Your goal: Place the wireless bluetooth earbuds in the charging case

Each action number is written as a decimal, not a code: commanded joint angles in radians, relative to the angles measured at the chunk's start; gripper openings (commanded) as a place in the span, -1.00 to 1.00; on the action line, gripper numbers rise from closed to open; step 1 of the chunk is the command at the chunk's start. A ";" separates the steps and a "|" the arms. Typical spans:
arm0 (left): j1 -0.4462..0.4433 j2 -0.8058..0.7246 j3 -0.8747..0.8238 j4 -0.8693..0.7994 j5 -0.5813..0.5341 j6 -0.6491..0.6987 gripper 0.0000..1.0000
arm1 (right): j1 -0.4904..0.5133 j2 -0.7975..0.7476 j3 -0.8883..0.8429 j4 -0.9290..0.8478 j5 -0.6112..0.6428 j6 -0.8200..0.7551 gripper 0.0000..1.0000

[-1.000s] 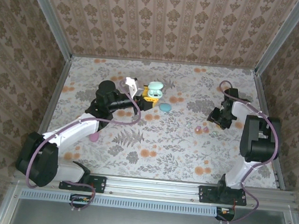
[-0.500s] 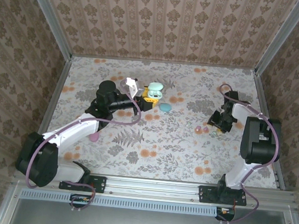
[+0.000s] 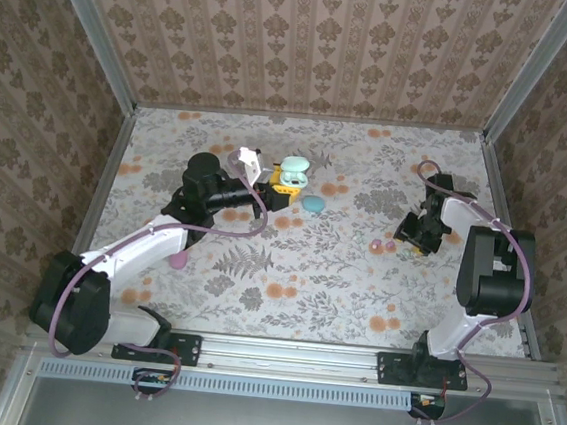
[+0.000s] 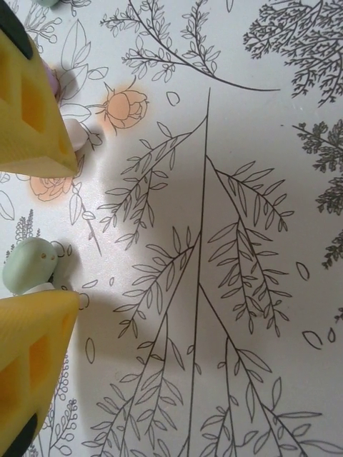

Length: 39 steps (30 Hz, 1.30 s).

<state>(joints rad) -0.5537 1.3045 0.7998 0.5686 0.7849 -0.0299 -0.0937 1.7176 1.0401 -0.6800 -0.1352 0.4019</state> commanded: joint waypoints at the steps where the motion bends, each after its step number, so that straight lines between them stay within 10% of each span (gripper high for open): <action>1: 0.009 -0.012 0.022 0.016 0.011 0.013 -0.54 | -0.003 -0.033 -0.016 -0.055 -0.010 0.002 -0.05; 39: 0.007 -0.023 0.020 -0.002 0.004 0.017 -0.54 | 0.031 0.034 0.055 -0.119 0.106 -0.058 -0.36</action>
<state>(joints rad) -0.5537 1.3045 0.7998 0.5671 0.7845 -0.0299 -0.0734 1.7348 1.0721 -0.7616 -0.0551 0.3431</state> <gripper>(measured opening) 0.366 0.322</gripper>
